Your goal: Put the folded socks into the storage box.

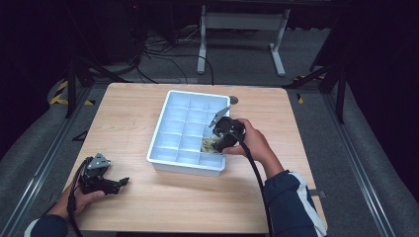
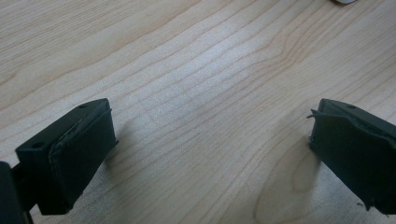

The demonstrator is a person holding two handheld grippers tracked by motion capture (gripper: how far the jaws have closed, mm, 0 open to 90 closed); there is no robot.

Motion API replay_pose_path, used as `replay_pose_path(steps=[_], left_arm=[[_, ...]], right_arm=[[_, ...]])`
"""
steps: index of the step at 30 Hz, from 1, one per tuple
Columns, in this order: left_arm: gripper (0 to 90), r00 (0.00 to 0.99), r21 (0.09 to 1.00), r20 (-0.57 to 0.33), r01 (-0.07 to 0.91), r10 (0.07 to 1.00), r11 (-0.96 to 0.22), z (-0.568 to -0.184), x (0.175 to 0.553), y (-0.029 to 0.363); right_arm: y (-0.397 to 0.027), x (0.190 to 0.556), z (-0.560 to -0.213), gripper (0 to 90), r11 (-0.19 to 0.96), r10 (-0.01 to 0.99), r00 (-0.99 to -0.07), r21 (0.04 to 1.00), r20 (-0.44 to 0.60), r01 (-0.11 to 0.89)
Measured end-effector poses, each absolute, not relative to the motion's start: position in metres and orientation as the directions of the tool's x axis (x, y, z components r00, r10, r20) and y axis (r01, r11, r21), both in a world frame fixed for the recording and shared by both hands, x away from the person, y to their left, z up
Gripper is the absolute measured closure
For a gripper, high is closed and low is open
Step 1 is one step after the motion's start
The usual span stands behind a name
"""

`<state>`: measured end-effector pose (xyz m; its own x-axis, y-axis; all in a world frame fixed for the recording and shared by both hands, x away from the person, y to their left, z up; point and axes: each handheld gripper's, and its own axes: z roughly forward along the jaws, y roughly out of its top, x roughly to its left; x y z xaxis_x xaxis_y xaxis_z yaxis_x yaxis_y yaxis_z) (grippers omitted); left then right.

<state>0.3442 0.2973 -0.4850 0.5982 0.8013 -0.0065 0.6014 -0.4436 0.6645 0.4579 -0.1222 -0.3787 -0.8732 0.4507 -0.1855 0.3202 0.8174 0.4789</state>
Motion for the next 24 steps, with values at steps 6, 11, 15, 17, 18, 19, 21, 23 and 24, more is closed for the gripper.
replay_pose_path(steps=[6, 11, 15, 17, 18, 19, 21, 23, 24], left_arm=[[0.4, 0.598, 0.663, -0.008, 0.603, 0.802, -0.443, -0.485, 0.344, 0.297], [0.4, 0.598, 0.665, -0.006, 0.601, 0.802, -0.443, -0.485, 0.344, 0.297], [0.4, 0.597, 0.664, -0.008, 0.603, 0.802, -0.442, -0.485, 0.344, 0.297], [0.4, 0.598, 0.665, -0.006, 0.601, 0.801, -0.444, -0.485, 0.344, 0.297], [0.4, 0.598, 0.665, -0.006, 0.601, 0.801, -0.443, -0.485, 0.344, 0.297], [0.4, 0.597, 0.664, -0.008, 0.603, 0.802, -0.443, -0.485, 0.344, 0.297], [0.4, 0.598, 0.665, -0.006, 0.601, 0.802, -0.443, -0.485, 0.344, 0.297], [0.4, 0.595, 0.666, -0.006, 0.602, 0.804, -0.441, -0.485, 0.344, 0.297], [0.5, 0.595, 0.666, -0.006, 0.602, 0.804, -0.441, -0.485, 0.344, 0.297]], right_arm=[[-0.129, 0.452, -0.372, 35.7, 0.801, 0.454, -0.872, 0.513, -0.183, 0.309], [-0.138, 0.446, -0.366, 35.7, 0.784, 0.466, -0.864, 0.541, -0.192, 0.303], [-0.145, 0.442, -0.364, 34.8, 0.787, 0.471, -0.856, 0.54, -0.214, 0.298], [-0.148, 0.441, -0.363, 34.7, 0.786, 0.473, -0.855, 0.54, -0.213, 0.3], [-0.151, 0.44, -0.362, 34.7, 0.782, 0.473, -0.857, 0.546, -0.206, 0.3], [-0.155, 0.438, -0.361, 34.7, 0.778, 0.482, -0.849, 0.551, -0.214, 0.303], [-0.161, 0.436, -0.358, 34.7, 0.767, 0.491, -0.844, 0.567, -0.215, 0.302], [-0.165, 0.434, -0.357, 34.7, 0.757, 0.502, -0.837, 0.579, -0.216, 0.304], [-0.165, 0.434, -0.357, 34.7, 0.757, 0.502, -0.837, 0.579, -0.216, 0.304]])
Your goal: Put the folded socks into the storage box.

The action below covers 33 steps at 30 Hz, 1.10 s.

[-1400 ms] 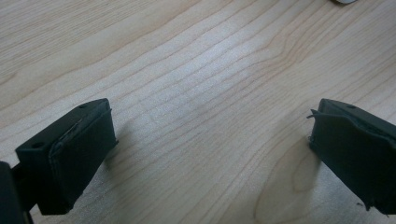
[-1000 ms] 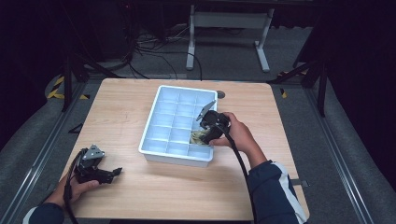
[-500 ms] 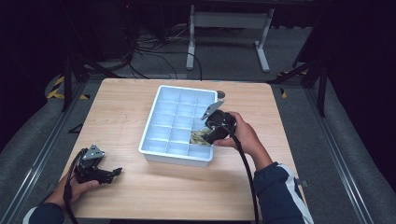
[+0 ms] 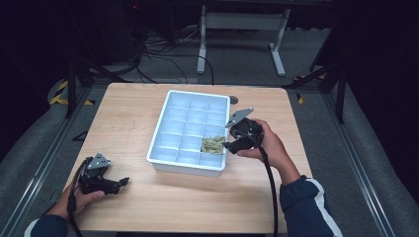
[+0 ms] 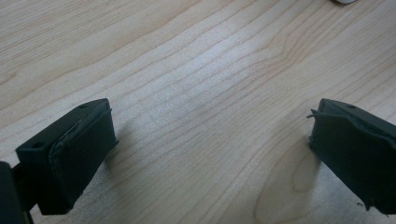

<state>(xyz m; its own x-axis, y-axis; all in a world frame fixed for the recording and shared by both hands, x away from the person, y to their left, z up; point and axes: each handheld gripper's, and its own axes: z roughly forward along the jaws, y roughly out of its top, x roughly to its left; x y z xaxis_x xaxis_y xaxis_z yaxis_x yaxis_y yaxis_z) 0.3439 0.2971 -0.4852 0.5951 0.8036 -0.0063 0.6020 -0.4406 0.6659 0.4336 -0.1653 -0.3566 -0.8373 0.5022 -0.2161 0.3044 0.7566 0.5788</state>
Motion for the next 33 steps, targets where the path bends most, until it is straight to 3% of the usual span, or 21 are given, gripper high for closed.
replay_pose_path(steps=[33], left_arm=[[0.4, 0.597, 0.665, -0.003, 0.6, 0.802, -0.444, -0.485, 0.344, 0.297]], right_arm=[[-0.202, 0.392, -0.365, 33.8, 0.742, 0.517, -0.812, 0.615, -0.27, 0.267]])
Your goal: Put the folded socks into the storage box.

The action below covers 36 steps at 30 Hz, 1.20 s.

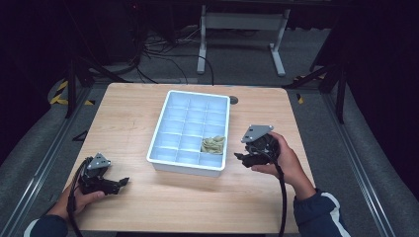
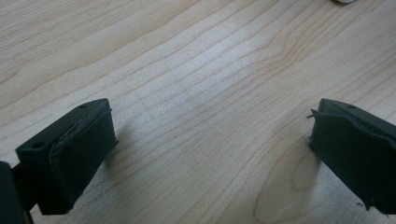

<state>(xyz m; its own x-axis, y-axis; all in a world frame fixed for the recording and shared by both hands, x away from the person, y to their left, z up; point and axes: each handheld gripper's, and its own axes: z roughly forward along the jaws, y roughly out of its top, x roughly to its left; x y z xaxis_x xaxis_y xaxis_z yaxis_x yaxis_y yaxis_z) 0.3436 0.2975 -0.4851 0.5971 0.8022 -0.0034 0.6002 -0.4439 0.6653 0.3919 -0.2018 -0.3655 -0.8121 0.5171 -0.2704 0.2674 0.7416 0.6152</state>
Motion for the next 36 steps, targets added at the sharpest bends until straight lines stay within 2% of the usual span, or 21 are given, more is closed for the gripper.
replay_pose_path(steps=[21, 36], left_arm=[[0.5, 0.595, 0.666, -0.006, 0.602, 0.803, -0.441, -0.485, 0.343, 0.297], [0.5, 0.597, 0.666, -0.004, 0.6, 0.802, -0.443, -0.485, 0.344, 0.297]], right_arm=[[-0.238, 0.372, -0.404, 33.9, 0.703, 0.563, -0.798, 0.632, -0.215, 0.326], [-0.273, 0.358, -0.419, 33.9, 0.677, 0.613, -0.758, 0.642, -0.222, 0.359]])
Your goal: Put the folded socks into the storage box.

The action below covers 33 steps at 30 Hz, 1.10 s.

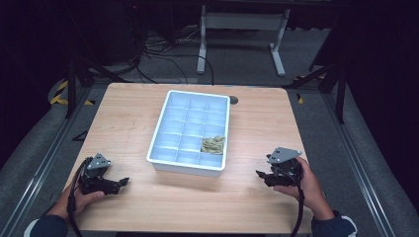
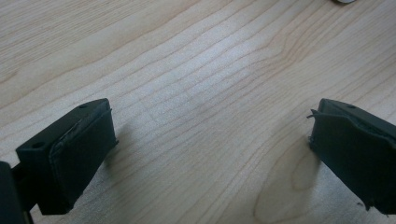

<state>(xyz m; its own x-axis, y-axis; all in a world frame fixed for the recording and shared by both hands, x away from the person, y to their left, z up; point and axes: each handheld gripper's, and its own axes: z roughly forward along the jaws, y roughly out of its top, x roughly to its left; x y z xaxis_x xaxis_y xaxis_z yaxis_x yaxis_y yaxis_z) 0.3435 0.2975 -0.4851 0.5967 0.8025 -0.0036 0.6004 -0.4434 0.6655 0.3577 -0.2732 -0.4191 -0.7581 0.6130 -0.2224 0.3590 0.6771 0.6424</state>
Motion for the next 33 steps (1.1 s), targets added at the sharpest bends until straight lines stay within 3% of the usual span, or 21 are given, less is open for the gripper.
replay_pose_path(steps=[33], left_arm=[[0.4, 0.596, 0.666, -0.003, 0.6, 0.803, -0.443, -0.485, 0.344, 0.297]], right_arm=[[-0.324, 0.322, -0.457, 34.6, 0.587, 0.696, -0.697, 0.696, -0.172, 0.414]])
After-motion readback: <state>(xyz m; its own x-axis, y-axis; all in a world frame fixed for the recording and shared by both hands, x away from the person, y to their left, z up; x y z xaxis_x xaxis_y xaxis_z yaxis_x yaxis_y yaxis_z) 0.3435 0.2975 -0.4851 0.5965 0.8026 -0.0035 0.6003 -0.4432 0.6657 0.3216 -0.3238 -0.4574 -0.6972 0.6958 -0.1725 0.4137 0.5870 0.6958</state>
